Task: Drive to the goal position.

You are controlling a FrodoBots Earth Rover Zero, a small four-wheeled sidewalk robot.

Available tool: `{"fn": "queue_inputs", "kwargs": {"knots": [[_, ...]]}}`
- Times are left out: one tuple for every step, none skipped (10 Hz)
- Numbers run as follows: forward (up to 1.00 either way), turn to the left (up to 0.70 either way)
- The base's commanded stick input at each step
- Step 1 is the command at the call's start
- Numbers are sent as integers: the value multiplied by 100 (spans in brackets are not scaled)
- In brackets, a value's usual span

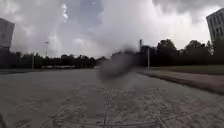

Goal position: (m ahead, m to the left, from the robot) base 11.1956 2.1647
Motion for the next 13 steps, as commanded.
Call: {"fn": "queue_inputs", "kwargs": {"knots": [[70,0],[70,0],[70,-1],[70,-7],[70,-16],[70,-21],[70,-5],[70,0],[70,0],[70,0],[70,0],[70,0],[70,0]]}}
